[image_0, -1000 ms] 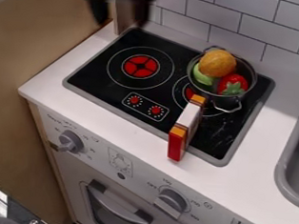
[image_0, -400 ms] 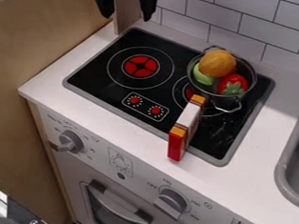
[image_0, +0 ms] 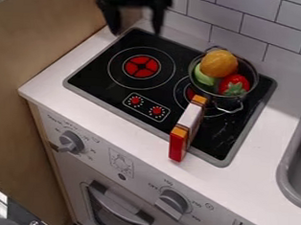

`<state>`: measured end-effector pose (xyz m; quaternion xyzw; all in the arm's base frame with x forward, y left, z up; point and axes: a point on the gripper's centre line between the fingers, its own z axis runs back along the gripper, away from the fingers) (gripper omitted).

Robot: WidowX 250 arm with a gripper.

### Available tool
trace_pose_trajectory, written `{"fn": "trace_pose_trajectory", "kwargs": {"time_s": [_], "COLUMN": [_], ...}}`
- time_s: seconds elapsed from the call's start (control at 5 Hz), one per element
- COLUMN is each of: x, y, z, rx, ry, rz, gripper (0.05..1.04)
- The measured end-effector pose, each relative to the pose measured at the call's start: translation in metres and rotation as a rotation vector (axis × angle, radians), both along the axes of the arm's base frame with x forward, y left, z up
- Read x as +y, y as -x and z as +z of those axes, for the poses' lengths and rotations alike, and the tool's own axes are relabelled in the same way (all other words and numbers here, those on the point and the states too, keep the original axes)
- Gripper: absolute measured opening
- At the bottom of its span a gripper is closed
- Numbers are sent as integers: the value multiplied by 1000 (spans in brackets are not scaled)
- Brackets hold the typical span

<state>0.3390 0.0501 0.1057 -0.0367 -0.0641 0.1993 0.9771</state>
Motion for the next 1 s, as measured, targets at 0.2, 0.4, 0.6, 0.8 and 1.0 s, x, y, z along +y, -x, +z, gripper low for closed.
{"fn": "trace_pose_trajectory", "kwargs": {"time_s": [0.2, 0.4, 0.6, 0.8, 1.0], "x": [-32, -37, -42, -43, -43], "y": [-5, -7, -6, -7, -7], "z": [-14, -24, -29, -31, -36], "rx": [-45, -82, -95, -107, -130], "ry": [5, 7, 6, 0, 1], "rz": [46, 88, 92, 87, 104], "gripper": [997, 997, 997, 997, 997]}}
